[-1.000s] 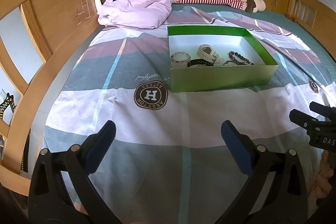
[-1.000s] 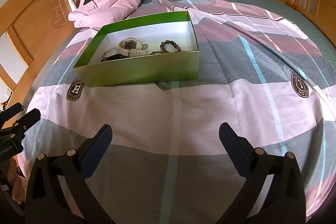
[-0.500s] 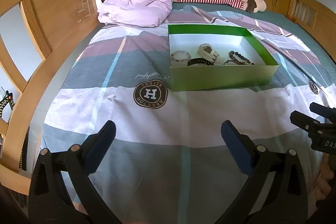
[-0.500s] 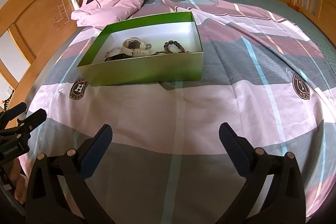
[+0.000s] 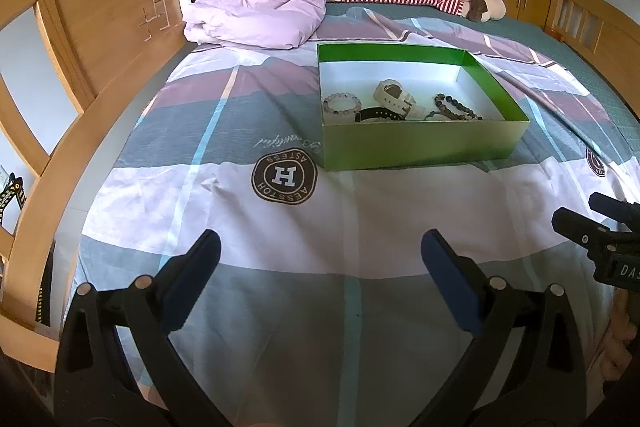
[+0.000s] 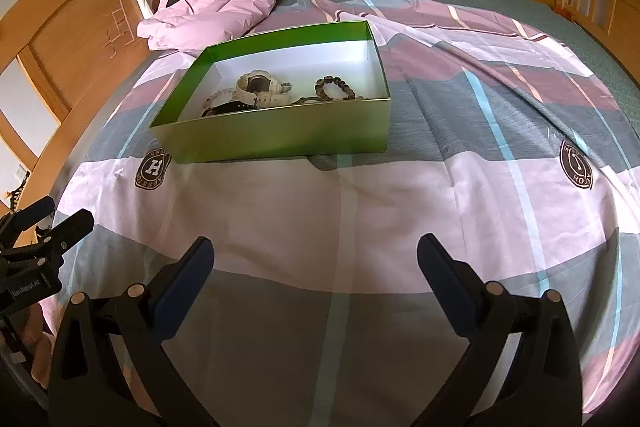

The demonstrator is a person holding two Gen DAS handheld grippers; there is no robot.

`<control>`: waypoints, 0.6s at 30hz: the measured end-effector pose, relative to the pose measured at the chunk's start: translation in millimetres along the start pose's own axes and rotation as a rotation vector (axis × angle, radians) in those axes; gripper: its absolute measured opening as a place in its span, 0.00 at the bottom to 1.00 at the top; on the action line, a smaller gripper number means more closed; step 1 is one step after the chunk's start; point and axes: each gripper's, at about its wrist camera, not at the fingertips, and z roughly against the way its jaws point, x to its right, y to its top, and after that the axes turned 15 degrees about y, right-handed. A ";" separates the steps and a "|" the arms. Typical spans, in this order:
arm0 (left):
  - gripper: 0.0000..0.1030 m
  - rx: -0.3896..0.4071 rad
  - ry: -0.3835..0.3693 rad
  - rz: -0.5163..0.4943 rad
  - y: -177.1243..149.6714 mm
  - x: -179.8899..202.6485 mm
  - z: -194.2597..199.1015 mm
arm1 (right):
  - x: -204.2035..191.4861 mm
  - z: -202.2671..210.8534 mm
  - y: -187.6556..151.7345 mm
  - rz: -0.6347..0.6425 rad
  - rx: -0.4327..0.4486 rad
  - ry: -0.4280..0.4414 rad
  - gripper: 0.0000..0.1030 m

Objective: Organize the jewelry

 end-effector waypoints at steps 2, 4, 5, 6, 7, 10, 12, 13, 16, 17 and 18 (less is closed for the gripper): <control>0.98 0.002 -0.005 0.006 0.0 -1.1 0.1 | -0.1 -0.8 -0.3 -0.001 -0.002 -0.001 0.99; 0.98 -0.008 -0.018 0.010 0.3 -1.6 -2.0 | -0.1 -1.1 -0.5 -0.001 -0.003 0.001 0.99; 0.98 -0.012 -0.022 0.013 0.5 -1.3 -2.1 | -0.4 -1.0 -0.5 -0.002 -0.004 0.003 0.99; 0.98 -0.015 -0.025 0.015 0.5 -1.4 -2.7 | -0.1 -0.8 -0.4 -0.004 -0.004 0.007 0.99; 0.98 -0.016 -0.020 0.016 0.4 -1.5 -3.2 | -0.2 -0.6 -0.4 -0.005 -0.005 0.011 0.99; 0.98 -0.010 0.001 0.014 0.2 -1.7 -3.2 | -0.3 -0.8 -0.6 -0.008 -0.007 0.017 0.99; 0.98 -0.014 -0.007 0.019 0.0 -3.0 -3.4 | -0.4 -1.6 -1.0 -0.010 -0.010 0.016 0.99; 0.98 -0.017 -0.013 0.021 0.0 -3.3 -3.7 | -0.2 -2.1 -0.9 -0.010 -0.013 0.018 0.99; 0.98 -0.019 -0.005 0.017 -0.2 -2.8 -4.3 | -0.1 -3.1 -1.6 -0.012 -0.019 0.015 0.99; 0.98 -0.020 -0.002 0.014 -0.4 -2.4 -4.4 | -0.1 -3.3 -1.6 -0.012 -0.019 0.013 0.99; 0.98 -0.020 -0.003 0.013 -0.3 -2.3 -4.3 | -0.1 -3.4 -1.8 -0.013 -0.019 0.011 0.99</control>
